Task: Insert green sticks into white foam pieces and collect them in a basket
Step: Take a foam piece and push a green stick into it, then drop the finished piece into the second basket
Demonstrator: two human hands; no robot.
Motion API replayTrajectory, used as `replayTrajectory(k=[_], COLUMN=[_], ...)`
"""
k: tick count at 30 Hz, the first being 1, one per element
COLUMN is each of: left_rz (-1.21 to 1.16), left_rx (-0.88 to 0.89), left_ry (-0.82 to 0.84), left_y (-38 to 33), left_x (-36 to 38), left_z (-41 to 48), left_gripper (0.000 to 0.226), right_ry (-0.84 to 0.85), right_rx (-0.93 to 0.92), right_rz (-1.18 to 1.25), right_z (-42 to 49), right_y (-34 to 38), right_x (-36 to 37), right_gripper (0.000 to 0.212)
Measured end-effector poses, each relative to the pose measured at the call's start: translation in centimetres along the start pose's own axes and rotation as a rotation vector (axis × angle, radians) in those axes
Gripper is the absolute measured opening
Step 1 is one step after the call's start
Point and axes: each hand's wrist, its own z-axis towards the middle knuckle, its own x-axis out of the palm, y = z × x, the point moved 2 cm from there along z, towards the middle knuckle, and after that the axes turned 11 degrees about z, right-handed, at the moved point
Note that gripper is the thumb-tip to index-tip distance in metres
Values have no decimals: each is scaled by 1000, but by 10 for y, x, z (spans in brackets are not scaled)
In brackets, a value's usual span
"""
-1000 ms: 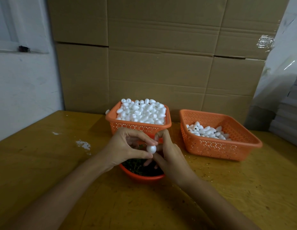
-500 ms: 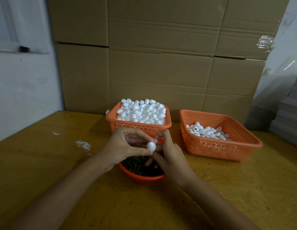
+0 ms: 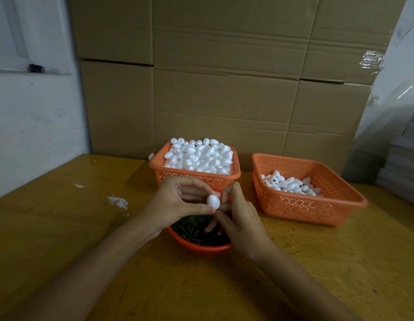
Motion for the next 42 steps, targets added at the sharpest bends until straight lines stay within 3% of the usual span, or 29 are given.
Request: replayTrajectory(k=[5,7,11,14,17,22,28,30,33,36,39,42], left_rz=[65,48,125,334,423,623,642,651,663,666,666,666], left_rx=[56,84,124,128,88,56,42,30,24,56,100,49], left_ry=[40,-18,-129,-43,35,198,229,250,250,225,136,40], left_y=[1,0,-5,-1,7,20,22,23,25,26,26,29], left_x=[-7,-8,-13,-17,-15,-2,-3,-2,-3,-3,-3,-7], left_z=[1,1,2,2,-1,-2,-2,-2,-2,-1,2,2], left_gripper=[36,42,28,8,8,16,17,17,15,10,25,53], right_ry=[-3,-49,-316,-492,-574,-580,-445,-476,-534,-426,-34,311], right_rx=[-28,-60,-46,-14,15,162,526,525,293,47,143,181], right_rz=[-41,-108,-124,-258,-519,-896,-1024,-1032,-1010,-778,-530,-763], right_z=[1,1,10,14,12,2,-8,-7,1,13,11,-3], right_y=[7,13,22,19,10,-2,-17,-11,8,34,43,33], right_x=[-1,-7,-38,-74,-103,-135,-154,-151,-129,-87,-26,22], right_gripper=[26,21,22,33,38,41,30,30,26,19,17,33])
